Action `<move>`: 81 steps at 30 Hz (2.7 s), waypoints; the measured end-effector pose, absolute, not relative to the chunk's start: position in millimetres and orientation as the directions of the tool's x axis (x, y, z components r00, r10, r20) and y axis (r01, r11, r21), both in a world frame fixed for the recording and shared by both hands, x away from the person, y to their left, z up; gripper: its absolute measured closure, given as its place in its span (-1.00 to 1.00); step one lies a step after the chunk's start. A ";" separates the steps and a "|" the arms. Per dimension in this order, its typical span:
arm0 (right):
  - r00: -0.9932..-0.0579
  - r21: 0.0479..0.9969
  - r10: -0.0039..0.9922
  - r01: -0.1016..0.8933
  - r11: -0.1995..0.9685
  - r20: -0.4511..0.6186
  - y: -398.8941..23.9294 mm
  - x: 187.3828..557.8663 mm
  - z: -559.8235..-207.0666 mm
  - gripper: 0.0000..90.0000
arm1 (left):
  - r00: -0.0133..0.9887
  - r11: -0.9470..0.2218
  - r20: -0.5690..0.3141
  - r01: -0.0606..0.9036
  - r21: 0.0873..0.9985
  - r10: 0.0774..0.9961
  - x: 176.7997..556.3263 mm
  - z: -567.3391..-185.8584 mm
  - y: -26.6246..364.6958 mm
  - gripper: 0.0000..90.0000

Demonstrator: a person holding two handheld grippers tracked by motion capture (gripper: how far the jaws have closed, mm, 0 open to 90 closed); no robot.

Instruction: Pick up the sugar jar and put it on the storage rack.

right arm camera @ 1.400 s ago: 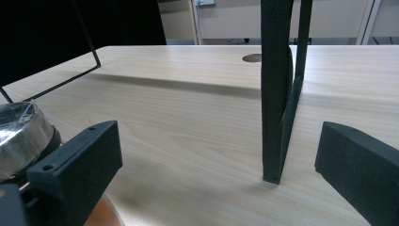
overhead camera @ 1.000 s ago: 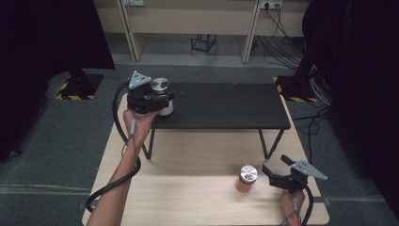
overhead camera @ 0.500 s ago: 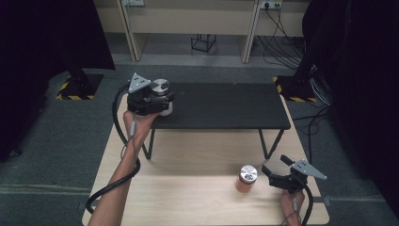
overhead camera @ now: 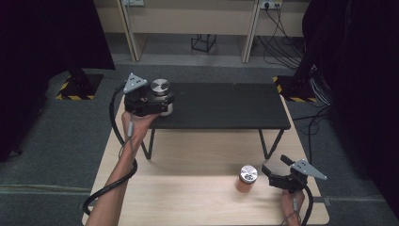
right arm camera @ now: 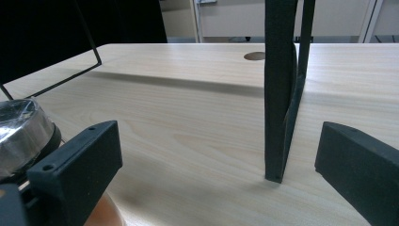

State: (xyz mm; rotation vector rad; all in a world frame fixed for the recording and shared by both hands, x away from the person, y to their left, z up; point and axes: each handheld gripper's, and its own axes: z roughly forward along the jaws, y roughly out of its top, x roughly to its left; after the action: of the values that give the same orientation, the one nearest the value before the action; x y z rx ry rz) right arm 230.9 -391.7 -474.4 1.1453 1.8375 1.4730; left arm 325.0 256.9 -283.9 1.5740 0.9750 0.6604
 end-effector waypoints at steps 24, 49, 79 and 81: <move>-0.510 0.954 0.854 0.293 0.058 0.104 -390.4 231.1 -474.1 -0.98 | 0.539 -0.037 -0.071 0.187 0.982 0.839 299.8 -286.9 264.4 -0.99; -0.509 0.953 0.855 0.295 0.062 0.102 -389.8 230.9 -473.8 -0.98 | 0.619 -0.042 -0.025 0.094 0.995 0.785 252.9 -334.1 271.7 -0.99; -0.509 0.954 0.855 0.294 0.060 0.103 -390.2 230.1 -473.6 -0.98 | 0.728 -0.042 -0.012 0.056 0.998 0.685 205.0 -421.2 269.2 -0.98; -0.509 0.954 0.855 0.292 0.061 0.102 -390.1 230.1 -473.6 -0.98 | 0.727 -0.037 -0.017 0.059 0.998 0.687 202.1 -428.5 269.6 -0.98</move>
State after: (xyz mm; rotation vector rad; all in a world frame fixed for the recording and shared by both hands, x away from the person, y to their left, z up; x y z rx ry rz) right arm 230.1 -390.1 -473.6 1.1418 1.8424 1.4633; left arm 202.1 269.6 -428.5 1.5454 0.6290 0.5628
